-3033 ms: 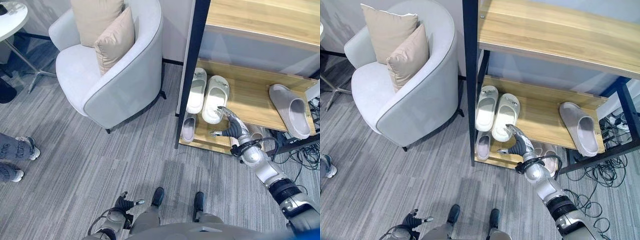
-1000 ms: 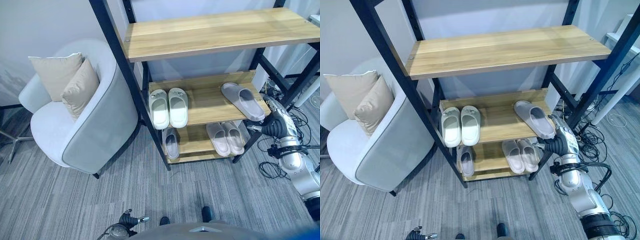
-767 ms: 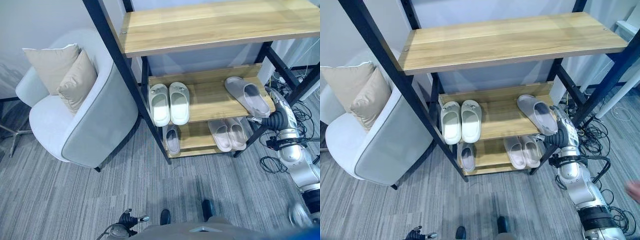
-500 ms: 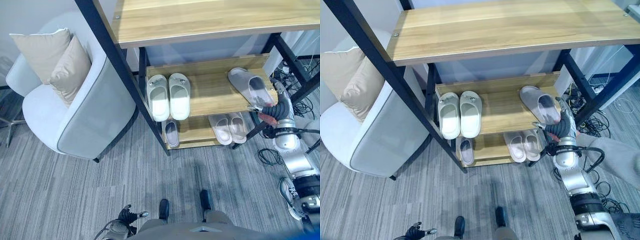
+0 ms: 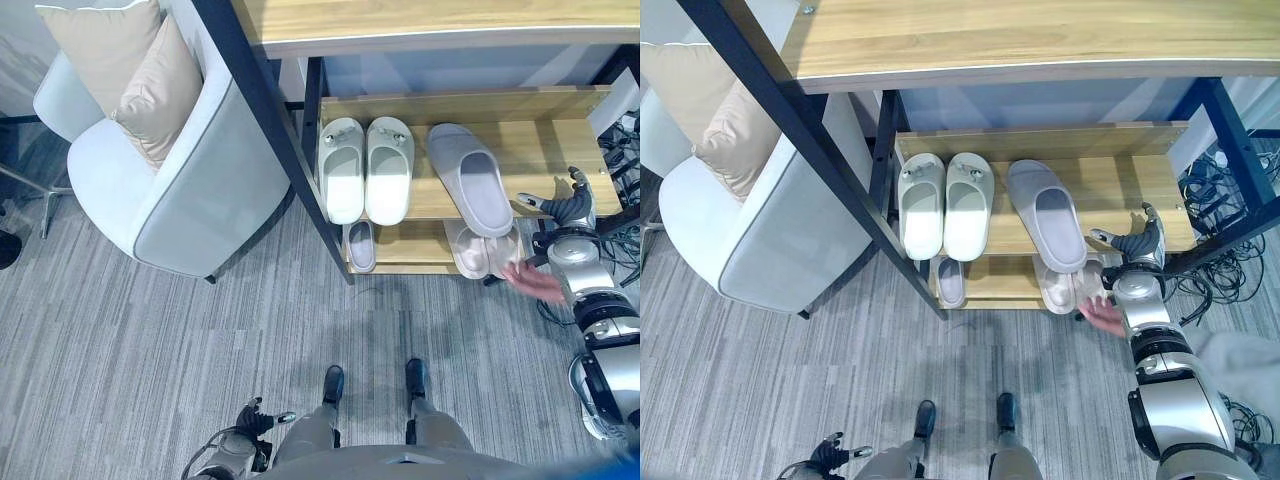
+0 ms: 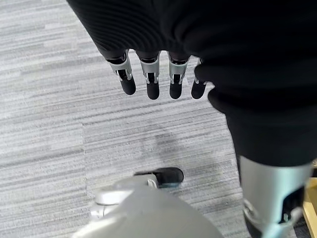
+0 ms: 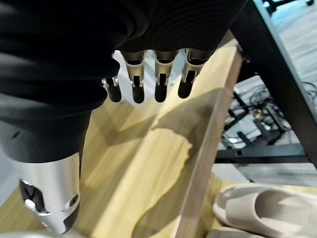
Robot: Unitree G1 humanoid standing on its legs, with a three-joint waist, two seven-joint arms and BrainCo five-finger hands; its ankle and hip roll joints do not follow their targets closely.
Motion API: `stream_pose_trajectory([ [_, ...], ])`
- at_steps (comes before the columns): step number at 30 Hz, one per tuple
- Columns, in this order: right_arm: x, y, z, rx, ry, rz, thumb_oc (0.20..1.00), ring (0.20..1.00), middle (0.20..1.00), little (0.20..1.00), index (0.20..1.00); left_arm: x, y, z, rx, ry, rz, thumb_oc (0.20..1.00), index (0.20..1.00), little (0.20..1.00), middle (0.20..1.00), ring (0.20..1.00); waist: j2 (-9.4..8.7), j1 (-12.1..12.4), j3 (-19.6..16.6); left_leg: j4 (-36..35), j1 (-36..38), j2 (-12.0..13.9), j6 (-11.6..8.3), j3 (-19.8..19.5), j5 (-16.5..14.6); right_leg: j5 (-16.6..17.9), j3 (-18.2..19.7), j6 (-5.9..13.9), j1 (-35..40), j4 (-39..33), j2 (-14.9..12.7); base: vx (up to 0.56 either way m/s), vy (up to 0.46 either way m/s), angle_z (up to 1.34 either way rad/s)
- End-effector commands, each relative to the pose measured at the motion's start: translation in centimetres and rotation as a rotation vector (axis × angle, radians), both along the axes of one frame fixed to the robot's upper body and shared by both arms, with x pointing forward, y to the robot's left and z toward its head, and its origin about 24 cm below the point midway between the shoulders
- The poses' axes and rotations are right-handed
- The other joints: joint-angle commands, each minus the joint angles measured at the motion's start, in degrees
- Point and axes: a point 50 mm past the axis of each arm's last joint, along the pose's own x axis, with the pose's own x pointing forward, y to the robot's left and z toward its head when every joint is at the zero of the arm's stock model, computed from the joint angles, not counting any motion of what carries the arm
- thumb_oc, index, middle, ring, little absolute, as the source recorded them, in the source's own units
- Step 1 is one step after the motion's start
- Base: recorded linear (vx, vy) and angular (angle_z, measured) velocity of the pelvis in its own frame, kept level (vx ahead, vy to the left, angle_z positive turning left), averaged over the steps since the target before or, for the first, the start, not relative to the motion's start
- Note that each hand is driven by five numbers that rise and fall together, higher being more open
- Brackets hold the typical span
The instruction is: Arrange the slippers neatly on the shoe rack.
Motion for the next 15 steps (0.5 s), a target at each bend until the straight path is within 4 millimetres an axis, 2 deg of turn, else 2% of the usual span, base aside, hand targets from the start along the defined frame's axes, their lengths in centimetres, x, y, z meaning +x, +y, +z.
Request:
stream_pose_trajectory([
  [1, -0.1, -1.2, 2.2, 0.01, -0.115, -0.031, 1.0, 1.0, 1.0, 1.0, 1.0, 0.1, 1.3, 0.2, 0.046, 0.013, -0.006, 1.0, 1.0, 1.0, 1.0, 1.0, -2.16, -0.09, -1.26, 0.33, -1.63, -1.04, -1.09, 1.86, -0.98, -3.3, -3.11, 4.63, 1.71, 0.59, -3.78, 0.0, 0.0, 0.0],
  [8, -0.3, -1.7, 2.4, 0.018, -0.138, -0.055, 1.0, 1.0, 1.0, 1.0, 1.0, 0.4, 1.3, 0.3, 0.059, 0.011, -0.019, 1.0, 1.0, 1.0, 1.0, 1.0, -2.02, -0.01, -1.18, 0.33, -1.8, -1.3, -1.05, 1.5, -0.96, -3.32, -3.75, 4.77, 1.91, 0.59, -4.06, 0.01, 0.005, 0.04],
  [13, -0.2, 0.1, 1.9, -0.011, -0.152, 0.021, 1.0, 1.0, 1.0, 1.0, 1.0, 0.6, 1.1, 0.2, 0.059, 0.014, -0.013, 1.0, 1.0, 1.0, 1.0, 1.0, -2.53, -0.25, -1.33, 0.33, -1.44, -1.33, -0.93, 1.24, -1.16, -3.54, -4.2, 4.72, 2.51, 0.59, -4.06, 0.01, 0.017, 0.08],
  [15, -0.9, 2.1, 2.4, -0.019, -0.255, 0.094, 1.0, 1.0, 1.0, 1.0, 1.0, 0.7, 1.0, 0.2, 0.061, 0.013, 0.003, 1.0, 1.0, 1.0, 1.0, 1.0, -3.01, -0.89, -1.76, 0.33, -0.75, -1.18, -0.73, 1.38, -1.61, -3.75, -4.39, 4.7, 3.18, 0.59, -4.04, 0.0, 0.0, 0.0],
])
